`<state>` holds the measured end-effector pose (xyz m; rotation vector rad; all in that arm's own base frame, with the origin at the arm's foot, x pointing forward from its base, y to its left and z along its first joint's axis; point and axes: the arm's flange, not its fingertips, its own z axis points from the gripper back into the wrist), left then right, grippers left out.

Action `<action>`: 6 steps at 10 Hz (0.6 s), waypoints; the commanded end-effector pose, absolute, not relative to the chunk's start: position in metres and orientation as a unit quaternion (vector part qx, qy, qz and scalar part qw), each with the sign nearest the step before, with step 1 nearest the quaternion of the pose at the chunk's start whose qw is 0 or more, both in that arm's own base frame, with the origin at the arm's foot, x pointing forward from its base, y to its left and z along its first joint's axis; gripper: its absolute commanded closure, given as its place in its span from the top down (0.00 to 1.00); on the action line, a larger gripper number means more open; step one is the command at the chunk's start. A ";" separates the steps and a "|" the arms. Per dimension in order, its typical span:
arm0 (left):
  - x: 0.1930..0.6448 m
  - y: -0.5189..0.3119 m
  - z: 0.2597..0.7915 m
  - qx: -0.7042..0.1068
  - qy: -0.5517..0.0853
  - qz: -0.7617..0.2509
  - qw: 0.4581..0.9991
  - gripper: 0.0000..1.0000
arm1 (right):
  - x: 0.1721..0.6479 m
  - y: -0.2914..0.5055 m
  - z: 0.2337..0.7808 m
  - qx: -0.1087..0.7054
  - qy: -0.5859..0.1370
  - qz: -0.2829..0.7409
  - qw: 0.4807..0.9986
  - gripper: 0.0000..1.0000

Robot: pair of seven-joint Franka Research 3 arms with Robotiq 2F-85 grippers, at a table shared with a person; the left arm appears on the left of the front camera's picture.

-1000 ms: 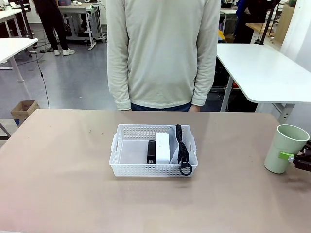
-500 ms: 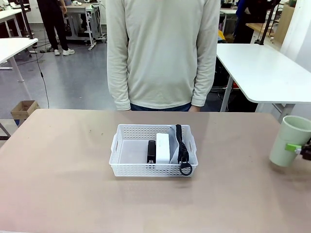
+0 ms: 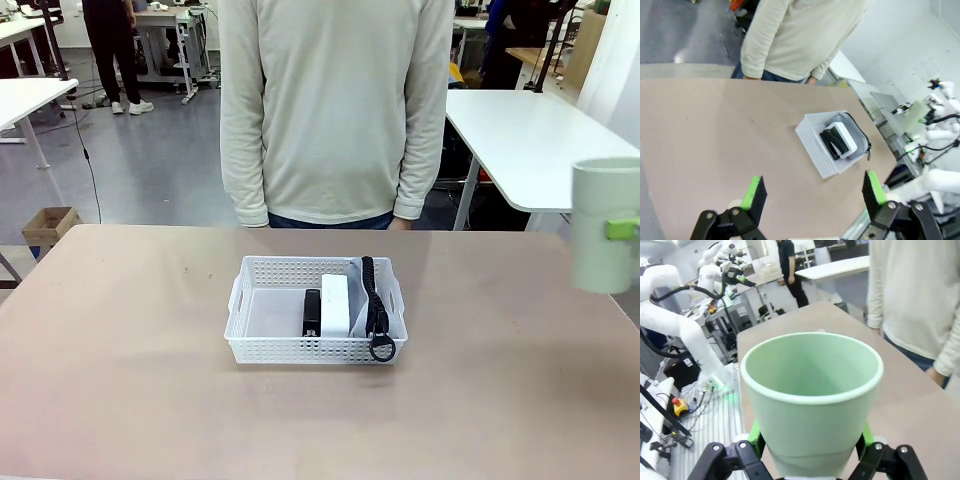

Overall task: Efficiently arrange items inside the basket to fit them all.
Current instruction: Pick up the Reusable plastic cup and place it inside the Organizing basket.

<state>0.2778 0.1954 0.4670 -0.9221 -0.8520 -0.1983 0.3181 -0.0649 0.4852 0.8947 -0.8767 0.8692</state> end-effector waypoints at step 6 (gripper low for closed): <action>0.277 0.195 0.468 -0.434 -0.403 -0.094 0.800 1.00 | 0.324 0.018 0.511 0.430 -0.341 0.381 0.744 0.00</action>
